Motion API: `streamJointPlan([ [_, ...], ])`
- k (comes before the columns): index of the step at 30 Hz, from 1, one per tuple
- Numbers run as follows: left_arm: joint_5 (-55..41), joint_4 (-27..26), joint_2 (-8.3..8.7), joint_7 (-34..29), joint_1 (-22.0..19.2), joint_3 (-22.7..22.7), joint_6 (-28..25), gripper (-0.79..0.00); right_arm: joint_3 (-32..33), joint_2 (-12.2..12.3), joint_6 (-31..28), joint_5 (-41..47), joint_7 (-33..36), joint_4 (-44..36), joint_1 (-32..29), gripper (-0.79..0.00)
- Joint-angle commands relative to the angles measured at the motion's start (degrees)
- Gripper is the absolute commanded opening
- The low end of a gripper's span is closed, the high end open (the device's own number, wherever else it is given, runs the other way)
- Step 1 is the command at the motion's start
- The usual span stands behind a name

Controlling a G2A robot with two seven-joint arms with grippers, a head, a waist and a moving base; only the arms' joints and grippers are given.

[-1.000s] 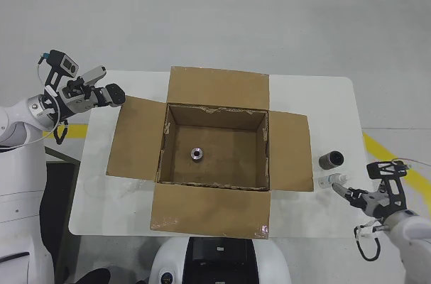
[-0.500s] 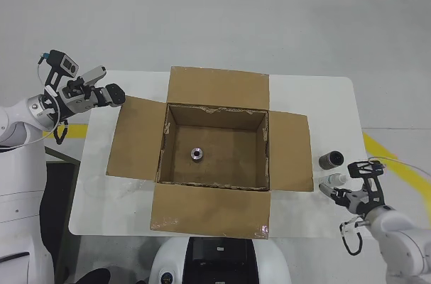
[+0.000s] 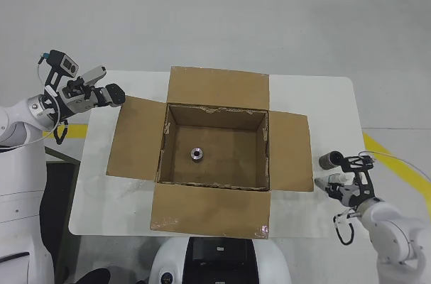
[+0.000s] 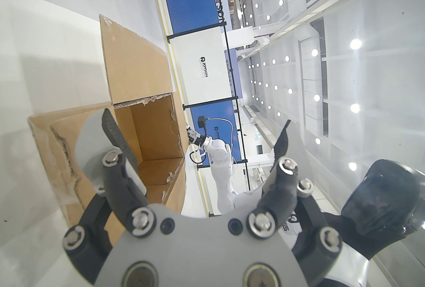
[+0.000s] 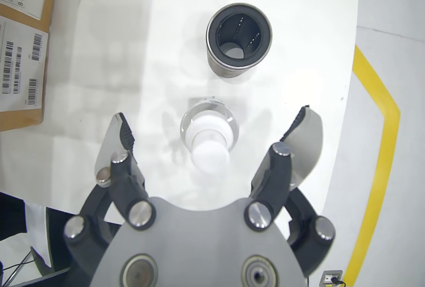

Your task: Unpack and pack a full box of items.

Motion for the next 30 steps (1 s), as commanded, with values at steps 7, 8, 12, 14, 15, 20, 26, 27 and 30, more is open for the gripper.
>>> streamJointPlan([
  [7,0.0,0.0,0.00,0.0,0.0,0.0,0.0,0.000,-0.1,0.2,0.8,0.1,-0.6,0.4,0.0,-0.459],
  [8,0.0,0.0,0.00,0.0,0.0,0.0,0.0,0.000,0.0,0.2,1.0,0.1,-0.6,0.4,-0.1,-0.489],
  [12,0.0,0.0,0.00,0.0,0.0,0.0,0.0,0.000,0.3,0.3,1.3,0.1,-0.5,-0.2,-0.7,-0.582],
  [14,0.0,0.0,0.00,0.0,0.0,0.0,0.0,0.000,0.6,0.4,1.6,0.3,-0.2,-0.8,-0.9,-0.610],
  [15,0.0,0.0,0.00,0.0,0.0,0.0,0.0,0.000,0.7,0.4,1.6,0.4,0.1,-1.3,-1.0,-0.634],
  [20,0.0,0.0,0.00,0.0,0.0,0.0,0.0,0.000,2.3,0.7,1.1,0.9,2.1,-5.3,-1.5,-0.733],
  [26,0.0,0.0,0.00,0.0,0.0,0.0,0.0,0.000,5.2,1.2,0.8,1.2,5.7,-11.4,-1.3,-0.785],
  [27,0.0,0.0,0.00,0.0,0.0,0.0,0.0,0.000,5.6,1.2,1.0,2.1,5.8,-12.2,-0.9,-0.785],
  [30,0.0,0.0,0.00,0.0,0.0,0.0,0.0,0.000,6.6,1.4,0.7,2.7,6.9,-14.6,0.1,-0.785],
])
